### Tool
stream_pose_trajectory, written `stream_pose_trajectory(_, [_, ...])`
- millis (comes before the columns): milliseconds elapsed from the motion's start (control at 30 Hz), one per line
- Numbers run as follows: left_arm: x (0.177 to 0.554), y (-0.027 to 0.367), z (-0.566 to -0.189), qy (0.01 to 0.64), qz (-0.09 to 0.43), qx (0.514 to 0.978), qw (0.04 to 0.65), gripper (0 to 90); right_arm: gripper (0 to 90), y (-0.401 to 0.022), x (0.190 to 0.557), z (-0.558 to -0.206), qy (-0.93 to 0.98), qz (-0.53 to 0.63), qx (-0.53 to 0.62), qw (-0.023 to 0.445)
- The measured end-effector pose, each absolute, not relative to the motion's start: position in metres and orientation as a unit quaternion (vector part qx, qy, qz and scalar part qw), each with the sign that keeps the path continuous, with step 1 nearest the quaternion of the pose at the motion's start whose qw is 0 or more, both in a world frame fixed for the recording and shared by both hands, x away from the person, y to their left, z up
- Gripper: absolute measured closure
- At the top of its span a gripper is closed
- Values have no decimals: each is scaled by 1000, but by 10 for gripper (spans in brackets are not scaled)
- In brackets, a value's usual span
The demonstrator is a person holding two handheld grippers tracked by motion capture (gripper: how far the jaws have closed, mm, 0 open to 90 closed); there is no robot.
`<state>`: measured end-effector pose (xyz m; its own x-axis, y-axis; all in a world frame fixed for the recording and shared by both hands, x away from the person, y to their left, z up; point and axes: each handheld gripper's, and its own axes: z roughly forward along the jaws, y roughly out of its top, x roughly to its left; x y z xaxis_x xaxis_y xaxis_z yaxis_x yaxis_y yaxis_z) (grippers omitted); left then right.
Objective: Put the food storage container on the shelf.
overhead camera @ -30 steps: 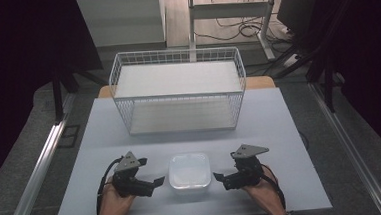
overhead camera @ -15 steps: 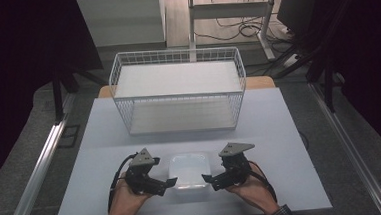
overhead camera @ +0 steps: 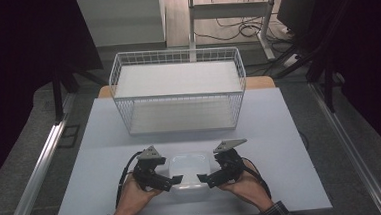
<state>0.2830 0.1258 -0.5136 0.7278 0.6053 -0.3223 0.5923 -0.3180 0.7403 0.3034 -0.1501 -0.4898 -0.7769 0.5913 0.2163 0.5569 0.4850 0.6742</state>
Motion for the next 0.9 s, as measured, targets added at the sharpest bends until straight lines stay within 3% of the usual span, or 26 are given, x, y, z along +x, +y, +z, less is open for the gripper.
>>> stream_pose_trajectory(200, [280, 124, -516, 358, -36, 812, 460, 65, 113, -150, 302, -490, 858, 387, 339, -10])
stream_pose_trajectory(367, [268, 126, -510, 356, -30, 818, 450, 133, 191, -149, 293, -486, 864, 374, 336, -29])
stream_pose_trajectory(400, [266, 128, -509, 358, -32, 817, 450, 169, 221, -150, 291, -485, 865, 370, 337, -28])
stream_pose_trajectory(433, [261, 134, -508, 362, -38, 814, 453, 262, 299, -153, 287, -481, 864, 368, 342, -26])
stream_pose_trajectory(467, [261, 134, -508, 362, -38, 814, 453, 316, 299, -153, 287, -481, 864, 368, 342, -26])
stream_pose_trajectory(500, [259, 136, -507, 367, -39, 809, 457, 316, 348, -154, 286, -480, 861, 369, 349, -25])
stream_pose_trajectory(533, [255, 140, -503, 372, -26, 805, 461, 431, 460, -158, 282, -476, 853, 374, 362, -16])
stream_pose_trajectory(567, [254, 141, -502, 372, -25, 807, 458, 477, 497, -159, 282, -475, 850, 374, 370, -15])
stream_pose_trajectory(633, [254, 141, -501, 374, -22, 805, 460, 503, 537, -161, 281, -473, 846, 375, 378, -18])
stream_pose_trajectory(700, [254, 142, -499, 378, -14, 801, 464, 594, 628, -165, 281, -471, 837, 382, 392, -18])
stream_pose_trajectory(767, [254, 143, -496, 383, -6, 796, 469, 653, 651, -166, 280, -470, 833, 386, 396, -13])
stream_pose_trajectory(900, [253, 145, -495, 391, 3, 785, 480, 778, 756, -167, 277, -466, 826, 393, 403, 21])
